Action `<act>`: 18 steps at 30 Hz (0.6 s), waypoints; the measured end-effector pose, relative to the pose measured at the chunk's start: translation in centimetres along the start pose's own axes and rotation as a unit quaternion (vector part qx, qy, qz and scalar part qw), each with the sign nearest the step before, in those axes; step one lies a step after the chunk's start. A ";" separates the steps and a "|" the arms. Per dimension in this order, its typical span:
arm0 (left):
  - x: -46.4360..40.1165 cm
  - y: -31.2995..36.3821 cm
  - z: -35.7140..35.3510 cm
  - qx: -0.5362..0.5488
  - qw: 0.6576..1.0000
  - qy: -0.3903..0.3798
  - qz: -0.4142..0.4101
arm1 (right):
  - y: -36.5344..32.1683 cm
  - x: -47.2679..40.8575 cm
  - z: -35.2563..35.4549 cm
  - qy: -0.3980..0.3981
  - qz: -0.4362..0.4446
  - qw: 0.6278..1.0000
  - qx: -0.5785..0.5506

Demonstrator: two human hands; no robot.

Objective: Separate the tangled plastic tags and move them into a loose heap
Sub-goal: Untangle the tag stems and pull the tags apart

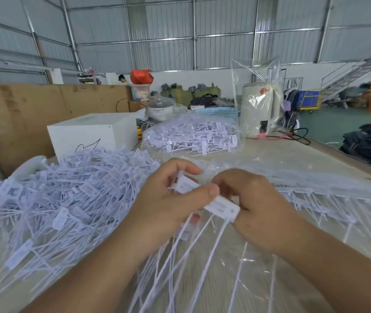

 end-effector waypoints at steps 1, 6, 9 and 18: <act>-0.1 0.0 0.4 0.014 1.000 0.013 0.004 | -0.3 -0.1 0.8 0.041 0.026 0.998 0.044; -0.6 0.0 1.1 0.097 0.994 0.024 0.037 | -0.6 0.2 3.4 0.200 0.055 0.942 0.264; -1.0 0.3 1.5 0.156 0.984 0.029 0.078 | 3.4 -0.2 3.2 0.058 -0.152 0.916 0.366; -0.7 1.7 1.7 0.327 0.941 -0.058 0.071 | 10.1 2.2 -2.6 -0.265 -0.339 0.881 0.198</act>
Point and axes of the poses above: each hand's wrist, its own x-axis away from the middle knuckle, its own z-axis out of the back of the hand, y = z × x, the point moved 6 cm from there along -x, towards the middle knuckle, and after that the axes turned 1 degree about y, right-handed, at the moved point
